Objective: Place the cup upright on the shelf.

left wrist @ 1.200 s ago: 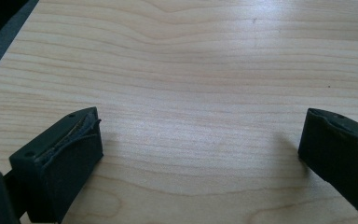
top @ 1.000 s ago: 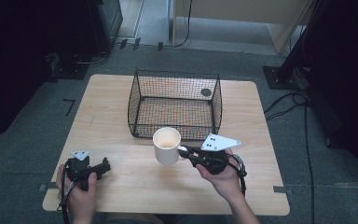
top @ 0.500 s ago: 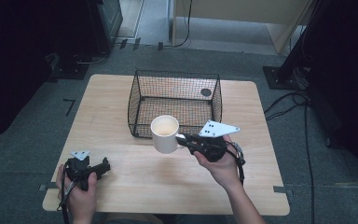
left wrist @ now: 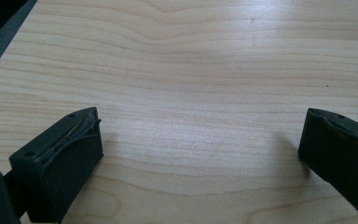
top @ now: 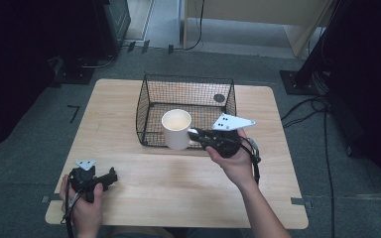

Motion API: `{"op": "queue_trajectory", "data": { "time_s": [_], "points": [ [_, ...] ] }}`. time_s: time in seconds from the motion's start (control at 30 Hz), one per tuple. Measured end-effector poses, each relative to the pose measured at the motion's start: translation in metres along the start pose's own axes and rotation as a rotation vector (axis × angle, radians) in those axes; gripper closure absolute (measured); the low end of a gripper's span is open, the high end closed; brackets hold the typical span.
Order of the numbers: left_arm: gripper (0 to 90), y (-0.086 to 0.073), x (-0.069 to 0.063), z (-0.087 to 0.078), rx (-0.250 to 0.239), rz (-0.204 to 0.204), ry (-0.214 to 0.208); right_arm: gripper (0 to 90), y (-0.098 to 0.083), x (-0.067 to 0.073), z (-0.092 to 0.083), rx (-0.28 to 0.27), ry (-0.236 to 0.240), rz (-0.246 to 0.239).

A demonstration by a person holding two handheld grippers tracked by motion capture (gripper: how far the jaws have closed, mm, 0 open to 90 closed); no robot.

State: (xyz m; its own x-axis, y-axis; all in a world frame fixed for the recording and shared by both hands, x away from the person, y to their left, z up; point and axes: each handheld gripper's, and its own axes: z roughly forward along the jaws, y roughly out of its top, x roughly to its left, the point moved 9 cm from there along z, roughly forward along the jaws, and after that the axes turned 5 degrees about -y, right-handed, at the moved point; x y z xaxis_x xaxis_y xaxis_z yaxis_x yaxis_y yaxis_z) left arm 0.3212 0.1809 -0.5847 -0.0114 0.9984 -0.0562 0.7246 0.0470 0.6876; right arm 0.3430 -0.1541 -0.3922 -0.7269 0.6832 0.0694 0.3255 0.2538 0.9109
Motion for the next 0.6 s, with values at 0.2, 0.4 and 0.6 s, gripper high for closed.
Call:
{"op": "queue_trajectory", "data": {
  "time_s": [0.2,0.4,0.6],
  "points": [
    [0.0,0.0,0.0,0.0,0.001,0.001,0.0,80.7,0.011,-0.014,0.005,-0.013,-0.026,0.014],
    [0.0,0.0,0.0,0.0,0.0,0.001,0.0,80.7,0.02,-0.026,0.011,-0.012,-0.055,0.01],
    [0.0,0.0,0.0,0.0,-0.001,0.0,0.0,80.7,0.027,-0.039,0.023,-0.022,-0.077,0.024]
  ]
}}
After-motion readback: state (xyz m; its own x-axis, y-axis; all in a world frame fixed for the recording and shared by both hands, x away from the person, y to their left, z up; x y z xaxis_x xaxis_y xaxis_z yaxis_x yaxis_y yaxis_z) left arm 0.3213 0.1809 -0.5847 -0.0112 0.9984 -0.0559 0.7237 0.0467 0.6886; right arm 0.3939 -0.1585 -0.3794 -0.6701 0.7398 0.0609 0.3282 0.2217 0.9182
